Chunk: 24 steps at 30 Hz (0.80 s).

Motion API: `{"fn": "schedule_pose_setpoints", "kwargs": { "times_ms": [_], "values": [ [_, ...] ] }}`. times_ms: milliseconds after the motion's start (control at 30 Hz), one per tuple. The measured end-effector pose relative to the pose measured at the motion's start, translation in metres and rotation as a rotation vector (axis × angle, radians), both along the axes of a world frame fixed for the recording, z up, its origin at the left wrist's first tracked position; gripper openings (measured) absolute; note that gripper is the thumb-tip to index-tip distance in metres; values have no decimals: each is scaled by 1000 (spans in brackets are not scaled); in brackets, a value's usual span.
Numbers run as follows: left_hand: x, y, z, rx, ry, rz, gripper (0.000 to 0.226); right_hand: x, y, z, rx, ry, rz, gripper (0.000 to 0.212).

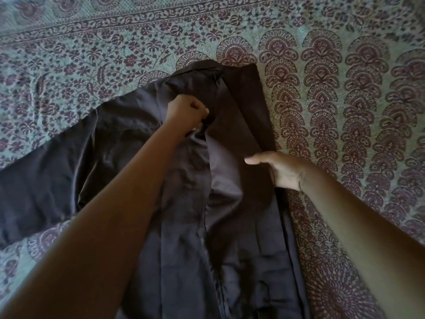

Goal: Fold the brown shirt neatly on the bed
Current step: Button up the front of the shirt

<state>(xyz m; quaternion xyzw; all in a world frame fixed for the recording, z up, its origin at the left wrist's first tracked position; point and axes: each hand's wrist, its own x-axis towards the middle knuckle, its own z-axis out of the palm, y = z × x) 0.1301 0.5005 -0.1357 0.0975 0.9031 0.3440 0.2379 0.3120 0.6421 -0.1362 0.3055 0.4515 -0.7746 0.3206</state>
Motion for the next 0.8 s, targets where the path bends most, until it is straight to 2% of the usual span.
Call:
{"fn": "schedule_pose_setpoints", "kwargs": {
  "times_ms": [67,133,267,333,400,500,600,700,800],
  "values": [
    [-3,-7,4,23,-222,-39,13,-5,-5,3,60,24,-33,4],
    [-4,-5,9,-7,-304,-117,16,-4,-9,2,69,-7,-87,7],
    [1,8,13,-89,-304,-231,20,12,-14,-1,13,-54,-119,29],
    [4,14,13,-82,-313,-219,23,20,-10,0,1,-73,-124,36],
    [6,18,13,-27,-406,-160,22,25,-4,-2,-3,-89,-194,36],
    [7,21,13,15,-510,-125,28,27,0,-3,21,-108,-313,17],
    [6,22,12,-47,-428,-222,22,24,-1,-3,44,-73,-242,25],
    [-4,21,11,-86,-358,-175,22,13,-7,-1,206,-40,-242,13],
    [-10,17,12,-186,-321,-230,24,4,-10,-4,517,53,-319,17]
  ]
}}
